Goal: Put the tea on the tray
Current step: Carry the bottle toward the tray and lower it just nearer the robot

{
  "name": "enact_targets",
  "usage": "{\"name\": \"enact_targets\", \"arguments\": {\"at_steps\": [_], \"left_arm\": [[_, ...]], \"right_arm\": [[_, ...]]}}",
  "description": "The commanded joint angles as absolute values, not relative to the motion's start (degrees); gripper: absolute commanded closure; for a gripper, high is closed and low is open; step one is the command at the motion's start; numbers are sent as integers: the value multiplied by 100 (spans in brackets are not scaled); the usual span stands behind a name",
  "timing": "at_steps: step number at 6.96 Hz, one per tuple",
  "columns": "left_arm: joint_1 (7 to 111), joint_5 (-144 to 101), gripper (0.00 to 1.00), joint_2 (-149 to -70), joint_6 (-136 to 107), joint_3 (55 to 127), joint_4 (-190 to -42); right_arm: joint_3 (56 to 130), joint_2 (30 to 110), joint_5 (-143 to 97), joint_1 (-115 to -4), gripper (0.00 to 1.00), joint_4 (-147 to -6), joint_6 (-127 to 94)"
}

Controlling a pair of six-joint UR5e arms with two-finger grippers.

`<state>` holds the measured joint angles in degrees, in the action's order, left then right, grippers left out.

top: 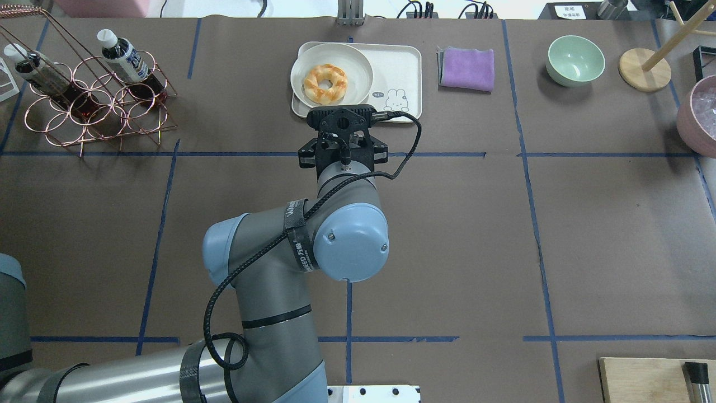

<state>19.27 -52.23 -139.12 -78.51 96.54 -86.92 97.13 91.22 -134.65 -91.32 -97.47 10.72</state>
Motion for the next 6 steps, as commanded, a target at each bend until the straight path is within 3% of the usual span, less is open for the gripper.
{"name": "enact_targets", "arguments": {"at_steps": [1, 2, 4, 6], "left_arm": [[1907, -5238, 64, -13922, -7849, 9615, -8736], [1907, -5238, 32, -13922, -7805, 9615, -8728], [1916, -5282, 0, -13913, -7691, 9799, -8675], [1968, -5395, 0, -13852, -7271, 10629, -8562]], "right_arm": [[9721, 9123, -13465, -9132, 0, -9747, 1072], [9721, 9123, -13465, -9132, 0, -9747, 1064], [9721, 9114, -13465, -9132, 0, -9747, 1072], [9729, 9114, -13465, -9132, 0, -9747, 1064]]}}
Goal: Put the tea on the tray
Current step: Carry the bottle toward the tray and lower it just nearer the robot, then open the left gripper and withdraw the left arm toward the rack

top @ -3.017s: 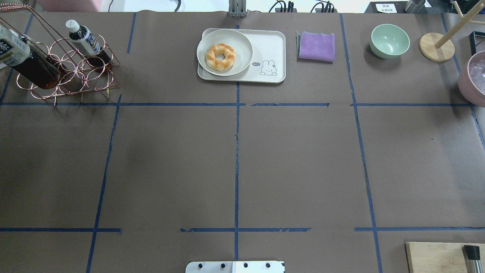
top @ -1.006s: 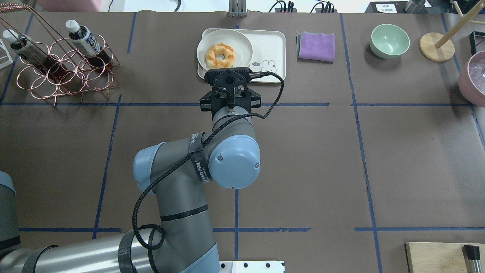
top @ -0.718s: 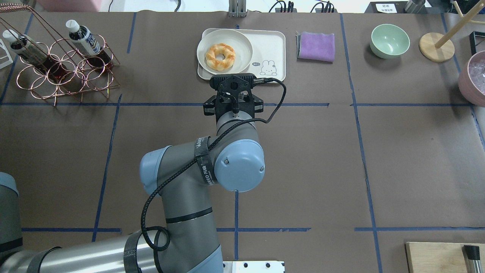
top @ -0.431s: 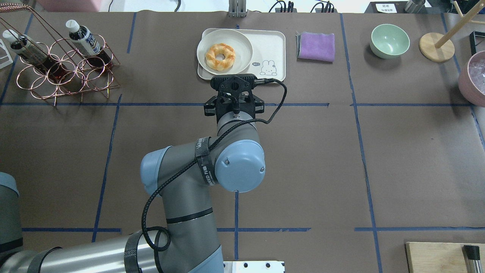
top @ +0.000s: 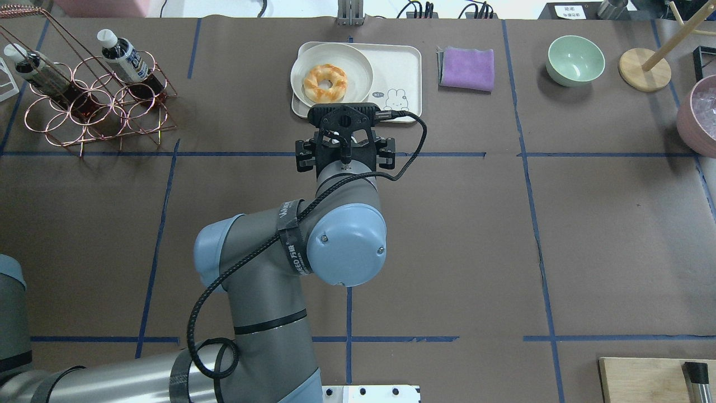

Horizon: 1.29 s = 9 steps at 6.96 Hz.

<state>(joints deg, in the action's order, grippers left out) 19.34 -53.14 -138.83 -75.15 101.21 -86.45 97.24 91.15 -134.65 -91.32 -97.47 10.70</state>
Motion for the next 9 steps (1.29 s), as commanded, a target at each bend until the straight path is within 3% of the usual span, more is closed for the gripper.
{"name": "enact_targets", "arguments": {"at_steps": [1, 3, 4, 7, 9], "left_arm": [[2134, -6101, 0, -13504, -7190, 11357, -8099], [3167, -8128, 0, -12460, -6211, 12494, -7613], [3808, -9374, 0, -11932, -5727, 12602, -7542], [6319, -12088, 0, -10490, -1913, 12533, -6254], [7911, -12749, 0, -9696, 540, 11442, -6319]], "right_arm": [[9729, 9114, -13456, -9132, 0, -9747, 1072], [9756, 9097, -13456, -9132, 0, -9738, 1037], [9782, 9071, -13465, -9132, 0, -9738, 1037], [9844, 9026, -13465, -9105, 0, -9738, 923], [10140, 8956, -13465, -8809, 1, -9730, 548]]}}
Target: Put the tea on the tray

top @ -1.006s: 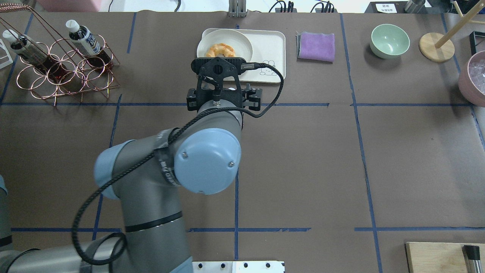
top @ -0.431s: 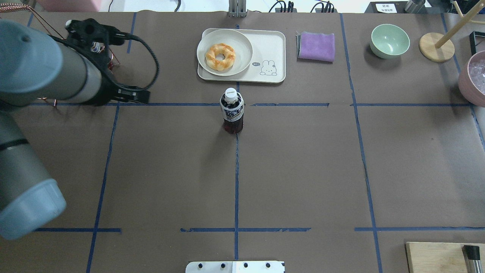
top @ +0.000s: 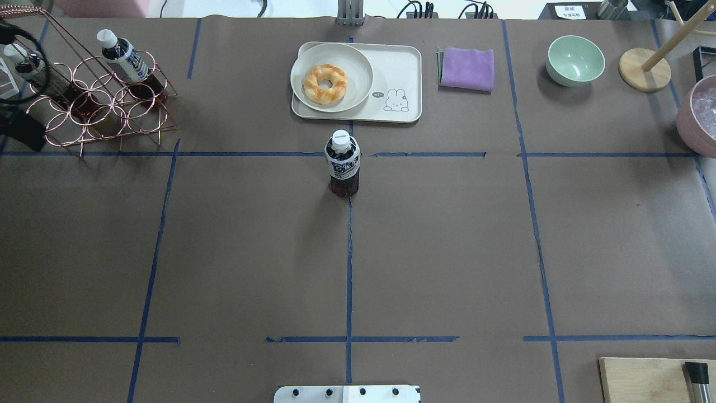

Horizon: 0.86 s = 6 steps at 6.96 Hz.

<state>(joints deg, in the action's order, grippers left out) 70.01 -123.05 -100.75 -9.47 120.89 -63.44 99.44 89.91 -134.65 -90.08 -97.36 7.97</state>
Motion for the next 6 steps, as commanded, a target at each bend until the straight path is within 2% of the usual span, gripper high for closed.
{"name": "enact_targets", "arguments": {"at_steps": [1, 2, 3, 4, 6], "left_arm": [[8702, -12944, 0, -9686, 1737, 10486, -6363], [9093, -12946, 0, -9416, 1984, 9989, -6694], [9253, -13016, 0, -9161, 1891, 9837, -7184], [9255, -13199, 0, -9045, 1524, 9852, -7442], [9246, -13375, 0, -8974, 1067, 9844, -7672]], "right_arm": [[10421, 8886, -13474, -8598, 1, -9738, 345], [10615, 8703, -13508, -8465, 1, -9790, 12], [10904, 8466, -13709, -8185, 0, -9817, -670], [11203, 8159, -13763, -7739, 0, -9826, -1390], [11285, 7168, -13720, -6712, 0, -9835, -3154]]}}
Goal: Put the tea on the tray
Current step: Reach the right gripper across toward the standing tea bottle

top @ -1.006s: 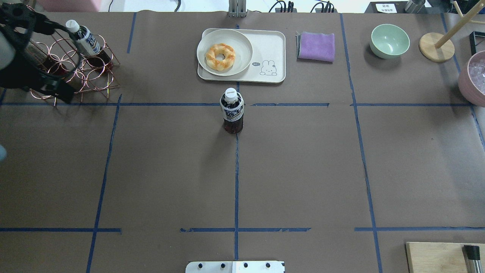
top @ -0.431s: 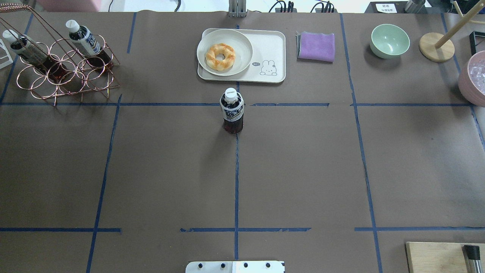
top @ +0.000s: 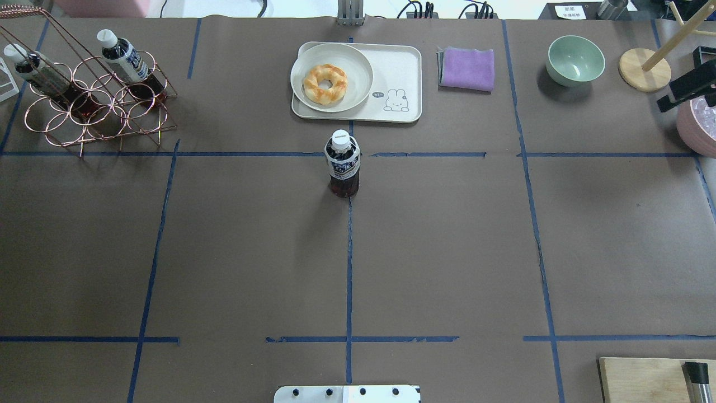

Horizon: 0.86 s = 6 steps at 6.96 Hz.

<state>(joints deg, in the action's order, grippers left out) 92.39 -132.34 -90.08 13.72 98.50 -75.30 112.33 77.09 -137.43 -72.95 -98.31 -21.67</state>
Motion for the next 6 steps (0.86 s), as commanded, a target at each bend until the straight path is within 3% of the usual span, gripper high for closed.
{"name": "enact_targets", "arguments": {"at_steps": [1, 4, 6], "left_arm": [[9246, -13516, 0, -8974, 715, 9844, -7716], [9237, -13518, 0, -8939, 686, 9844, -7796], [9237, -13518, 0, -8895, 686, 9844, -7875]], "right_arm": [[11276, 6711, -13650, -6175, 0, -9826, -3912], [10708, 4867, -12669, -4961, 0, -10421, -5568], [9394, 3478, -12183, -4458, 0, -10582, -6185]]}}
